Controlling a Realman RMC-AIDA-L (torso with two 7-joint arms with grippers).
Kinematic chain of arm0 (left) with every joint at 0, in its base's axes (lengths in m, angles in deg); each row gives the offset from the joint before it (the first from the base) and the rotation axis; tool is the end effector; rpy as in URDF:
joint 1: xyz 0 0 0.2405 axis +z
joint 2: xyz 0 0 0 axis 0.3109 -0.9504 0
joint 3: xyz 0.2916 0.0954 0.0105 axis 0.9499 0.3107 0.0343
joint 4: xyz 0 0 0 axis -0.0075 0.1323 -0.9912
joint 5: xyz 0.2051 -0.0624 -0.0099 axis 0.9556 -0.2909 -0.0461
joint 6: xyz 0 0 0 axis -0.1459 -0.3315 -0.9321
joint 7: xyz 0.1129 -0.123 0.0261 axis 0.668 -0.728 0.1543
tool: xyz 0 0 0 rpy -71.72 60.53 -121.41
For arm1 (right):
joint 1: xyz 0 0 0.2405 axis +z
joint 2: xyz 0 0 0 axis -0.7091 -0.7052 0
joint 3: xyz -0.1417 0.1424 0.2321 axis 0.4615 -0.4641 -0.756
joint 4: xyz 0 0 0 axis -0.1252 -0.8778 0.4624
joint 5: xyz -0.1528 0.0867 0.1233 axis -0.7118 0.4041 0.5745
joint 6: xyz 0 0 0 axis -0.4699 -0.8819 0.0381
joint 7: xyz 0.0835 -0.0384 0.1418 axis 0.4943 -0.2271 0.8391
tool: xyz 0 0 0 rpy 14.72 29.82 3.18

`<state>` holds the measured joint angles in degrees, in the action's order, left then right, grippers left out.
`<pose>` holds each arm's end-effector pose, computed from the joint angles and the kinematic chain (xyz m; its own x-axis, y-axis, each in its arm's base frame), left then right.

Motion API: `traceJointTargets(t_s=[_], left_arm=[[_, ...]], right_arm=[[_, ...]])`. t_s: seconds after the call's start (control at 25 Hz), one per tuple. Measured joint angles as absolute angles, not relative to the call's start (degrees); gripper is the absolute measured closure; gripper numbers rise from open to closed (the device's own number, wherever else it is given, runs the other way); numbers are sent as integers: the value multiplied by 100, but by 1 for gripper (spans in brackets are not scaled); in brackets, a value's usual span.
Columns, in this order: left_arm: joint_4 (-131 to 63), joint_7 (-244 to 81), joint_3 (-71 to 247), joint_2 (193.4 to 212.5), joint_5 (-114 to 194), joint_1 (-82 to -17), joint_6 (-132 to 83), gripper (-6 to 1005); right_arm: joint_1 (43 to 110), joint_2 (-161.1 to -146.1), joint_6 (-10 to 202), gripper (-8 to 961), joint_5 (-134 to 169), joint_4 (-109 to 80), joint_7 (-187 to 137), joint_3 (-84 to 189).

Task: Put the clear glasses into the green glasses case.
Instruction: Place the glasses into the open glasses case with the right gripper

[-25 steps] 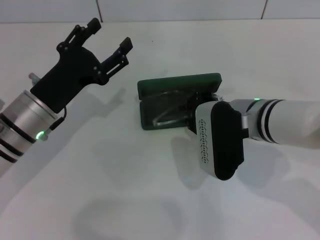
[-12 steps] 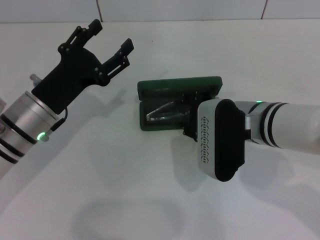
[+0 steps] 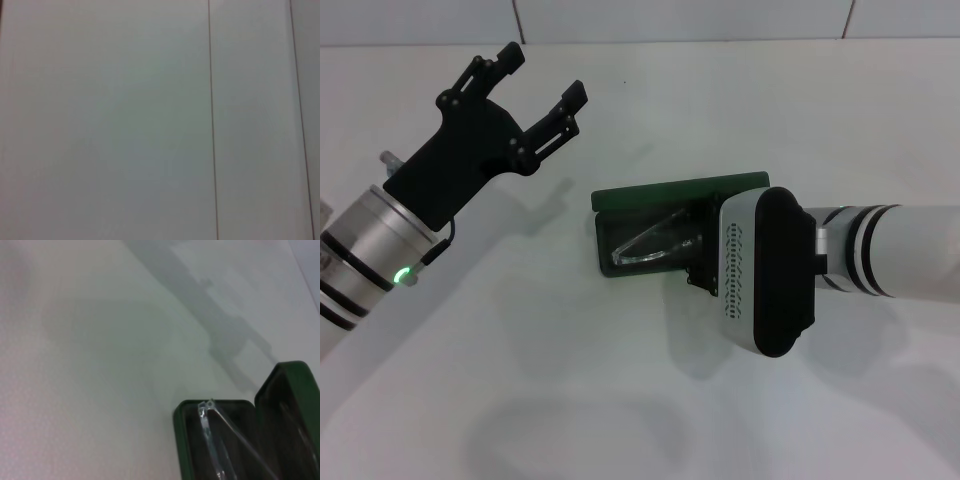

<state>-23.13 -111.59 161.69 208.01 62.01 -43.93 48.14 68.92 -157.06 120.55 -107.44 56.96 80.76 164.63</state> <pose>-0.2885 0.3627 -0.0646 0.6055 -0.1374 0.7839 0.5391 -0.6538 -0.5310 0.1936 0.3632 -0.1568 0.9072 0.3316 0.2588 0.4163 -0.7959 -0.4395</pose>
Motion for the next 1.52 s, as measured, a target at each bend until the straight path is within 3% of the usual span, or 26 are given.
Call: traceJointTargets(t_s=[1.52], left_arm=[[-2305,-11155,16166,20783,6205,-4438,4814,147]], right_arm=[[6940,-15676,14162,492,-9728,6412,8215,14977]])
